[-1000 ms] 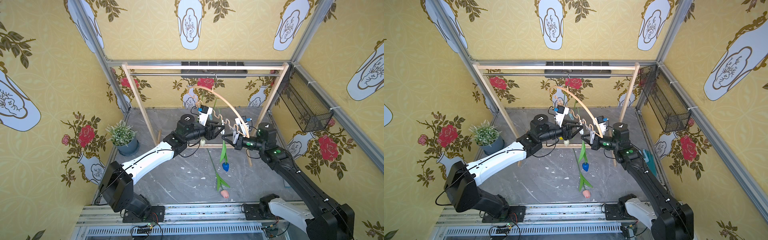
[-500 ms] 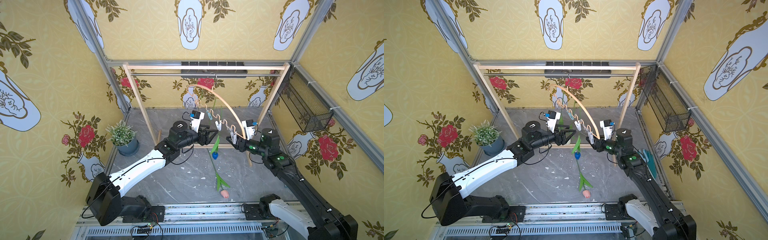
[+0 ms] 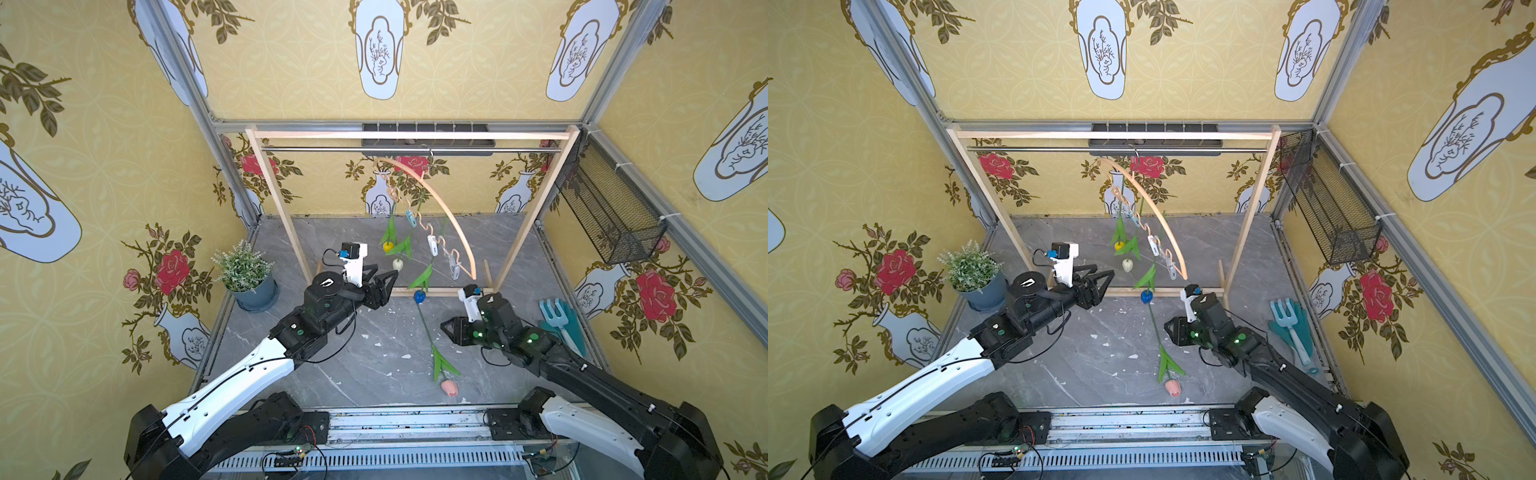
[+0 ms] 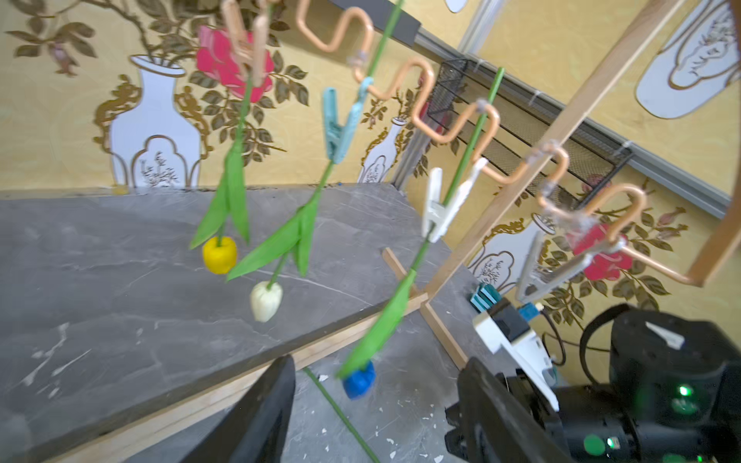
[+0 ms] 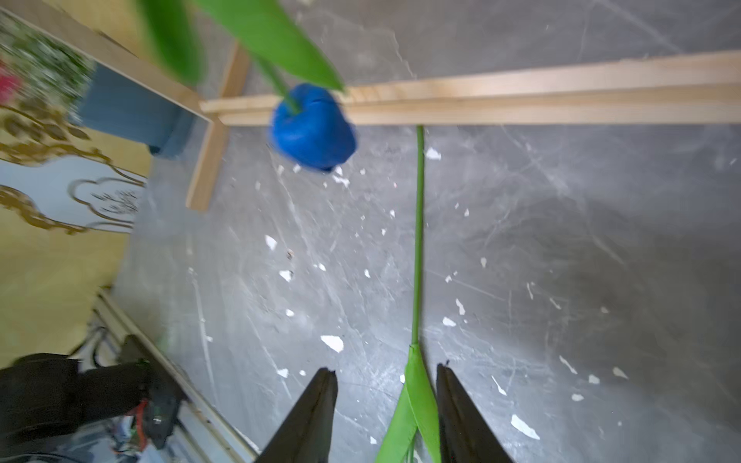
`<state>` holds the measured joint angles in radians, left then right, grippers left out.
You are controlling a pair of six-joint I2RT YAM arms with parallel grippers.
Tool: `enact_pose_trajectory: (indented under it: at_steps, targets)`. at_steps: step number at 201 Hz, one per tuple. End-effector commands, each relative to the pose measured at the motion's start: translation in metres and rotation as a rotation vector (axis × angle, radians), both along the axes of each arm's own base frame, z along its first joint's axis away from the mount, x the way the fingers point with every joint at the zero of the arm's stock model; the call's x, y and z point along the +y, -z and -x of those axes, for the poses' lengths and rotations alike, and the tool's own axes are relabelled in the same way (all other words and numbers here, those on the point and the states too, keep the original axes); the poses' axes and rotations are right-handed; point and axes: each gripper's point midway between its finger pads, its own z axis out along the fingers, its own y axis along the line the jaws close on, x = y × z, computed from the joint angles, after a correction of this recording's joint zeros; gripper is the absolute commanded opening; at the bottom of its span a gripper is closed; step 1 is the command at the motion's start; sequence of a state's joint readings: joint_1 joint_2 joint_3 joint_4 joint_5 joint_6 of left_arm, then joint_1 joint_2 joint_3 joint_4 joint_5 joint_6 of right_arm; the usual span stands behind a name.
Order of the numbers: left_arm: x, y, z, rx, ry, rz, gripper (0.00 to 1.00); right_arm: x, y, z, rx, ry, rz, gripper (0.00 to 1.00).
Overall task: Dry the flowers on a clothes hanger
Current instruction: Pick up the flower at the center of the board.
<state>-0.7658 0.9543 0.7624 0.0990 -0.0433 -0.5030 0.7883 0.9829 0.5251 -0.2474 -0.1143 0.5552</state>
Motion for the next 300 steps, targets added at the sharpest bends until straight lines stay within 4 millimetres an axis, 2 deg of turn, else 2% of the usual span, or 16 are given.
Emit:
enact_pose_trajectory:
  at_steps: [1, 31, 58, 121, 150, 179, 238, 267, 300]
  targets:
    - [0.023, 0.013, -0.002, 0.035, -0.111, 0.002, 0.69, 0.003, 0.016, -0.012, -0.052, 0.106, 0.083, 0.44]
    - [0.039, 0.031, 0.002, 0.084, -0.171, 0.015, 0.67, 0.019, 0.042, -0.014, -0.032, 0.129, 0.188, 0.42]
    - [0.043, 0.039, 0.004, 0.103, -0.183, 0.027, 0.64, 0.022, 0.06, -0.015, -0.004, 0.149, 0.269, 0.39]
    - [0.044, 0.042, 0.003, 0.107, -0.189, 0.023, 0.61, 0.036, 0.08, -0.014, 0.037, 0.108, 0.276, 0.37]
    - [0.042, 0.045, 0.002, 0.117, -0.185, 0.028, 0.59, 0.035, 0.084, -0.017, 0.045, 0.109, 0.287, 0.3]
    - [0.041, 0.044, 0.001, 0.111, -0.185, 0.03, 0.58, 0.033, 0.088, -0.016, 0.05, 0.108, 0.301, 0.16]
    - [0.039, 0.048, 0.001, 0.121, -0.181, 0.028, 0.58, 0.033, 0.085, -0.012, 0.03, 0.072, 0.285, 0.0]
    - [0.039, 0.048, 0.001, 0.122, -0.18, 0.03, 0.57, 0.045, 0.072, -0.004, 0.003, -0.017, 0.217, 0.0]
    - [0.039, 0.054, 0.002, 0.142, -0.181, 0.032, 0.57, 0.06, 0.044, 0.011, -0.043, -0.127, 0.07, 0.0]
